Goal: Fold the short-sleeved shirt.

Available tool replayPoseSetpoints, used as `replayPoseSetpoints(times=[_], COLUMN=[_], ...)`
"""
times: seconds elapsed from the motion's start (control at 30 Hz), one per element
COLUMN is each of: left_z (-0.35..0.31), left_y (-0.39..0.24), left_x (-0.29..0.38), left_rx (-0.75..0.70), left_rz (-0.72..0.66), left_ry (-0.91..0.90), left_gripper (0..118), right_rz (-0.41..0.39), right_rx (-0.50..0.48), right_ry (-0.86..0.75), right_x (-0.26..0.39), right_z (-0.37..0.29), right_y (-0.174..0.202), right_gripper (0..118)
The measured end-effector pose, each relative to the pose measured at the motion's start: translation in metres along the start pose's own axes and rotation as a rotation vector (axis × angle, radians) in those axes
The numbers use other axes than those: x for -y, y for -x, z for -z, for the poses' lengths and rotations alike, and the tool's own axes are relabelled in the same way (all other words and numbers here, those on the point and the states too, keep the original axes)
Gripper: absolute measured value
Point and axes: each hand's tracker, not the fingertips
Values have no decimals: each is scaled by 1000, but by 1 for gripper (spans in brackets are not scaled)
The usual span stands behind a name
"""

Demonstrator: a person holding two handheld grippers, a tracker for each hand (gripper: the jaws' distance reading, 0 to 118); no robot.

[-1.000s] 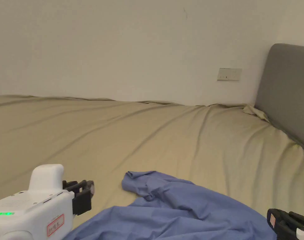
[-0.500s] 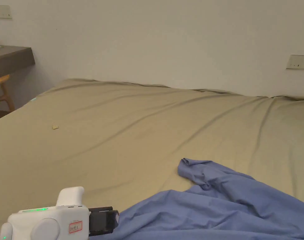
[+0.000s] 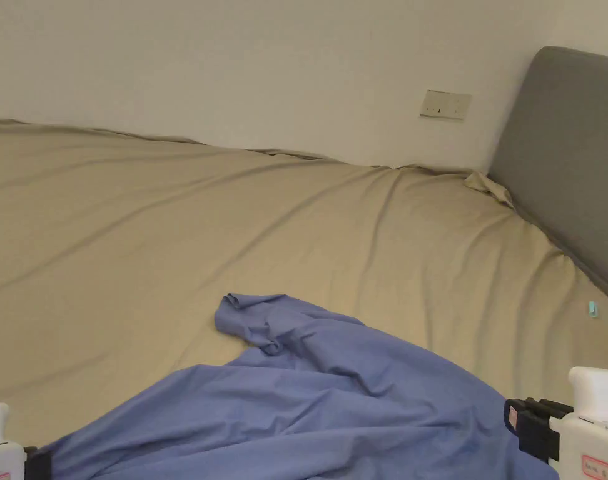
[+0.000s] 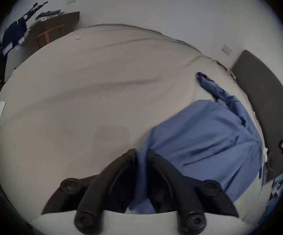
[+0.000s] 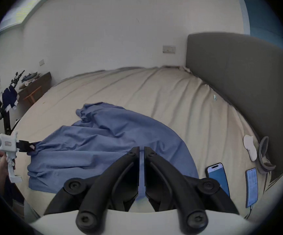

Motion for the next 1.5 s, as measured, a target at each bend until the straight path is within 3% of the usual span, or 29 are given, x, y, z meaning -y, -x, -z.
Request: replayPoseSetpoints(times=[0.1, 0.13, 0.17, 0.2, 0.23, 0.33, 0.47, 0.5, 0.53, 0.57, 0.6, 0.67, 0.77, 0.9, 1.1, 1.5], left_z=[-5, -6, -11, -11, -12, -15, -9, -8, -7, -5, -5, -10, -28, -63, -109, -181], left_y=[-7, -7, -10, -9, -7, -3, 1, 1, 2, 4, 6, 8, 7, 3, -13, -43], left_x=[-2, -2, -2, -4, -4, -7, -8, -8, -8, -10, -12, -16, -32, -70, -147, -308], left_rx=[-3, 1, 5, 15, 23, 44, 56, 59, 65, 69, 85, 145, 165, 236, 221, 165], left_rz=[78, 81, 74, 63, 53, 32, 7, 1, -4, -15, -35, -70, -34, -41, 66, 172], left_ry=[-14, -20, -18, -9, -9, -9, 9, 11, 15, 19, 21, 14, -91, -242, -406, -612], left_gripper=[10, 10, 10, 10, 10, 10, 10, 10, 10, 10, 9, 8, 7, 7, 7, 6], right_rz=[47, 51, 36, 25, 9, -28, 20, -5, -41, -80, -89, -24, -66, -37, -54, -89], right_rx=[-45, -58, -44, -45, -42, -3, -18, 3, 24, 36, 37, -1, -46, -112, -147, -130], right_ry=[127, 161, 212, 229, 222, 295, 428, 446, 427, 401, 373, 305, 174, 10, -204, -436], right_x=[-18, -22, -25, -27, -29, -32, -24, -21, -19, -18, -17, -18, -34, -69, -139, -304], right_z=[46, 62, 81, 95, 106, 139, 175, 178, 177, 176, 173, 159, 134, 97, 48, 19], right_y=[-19, -24, -27, -29, -31, -32, -31, -29, -25, -22, -21, -16, -10, 1, 31, 70], right_gripper=[56, 56, 96, 117, 118, 116, 115, 102, 72, 27, 5, 4, 4, 4, 4, 4])
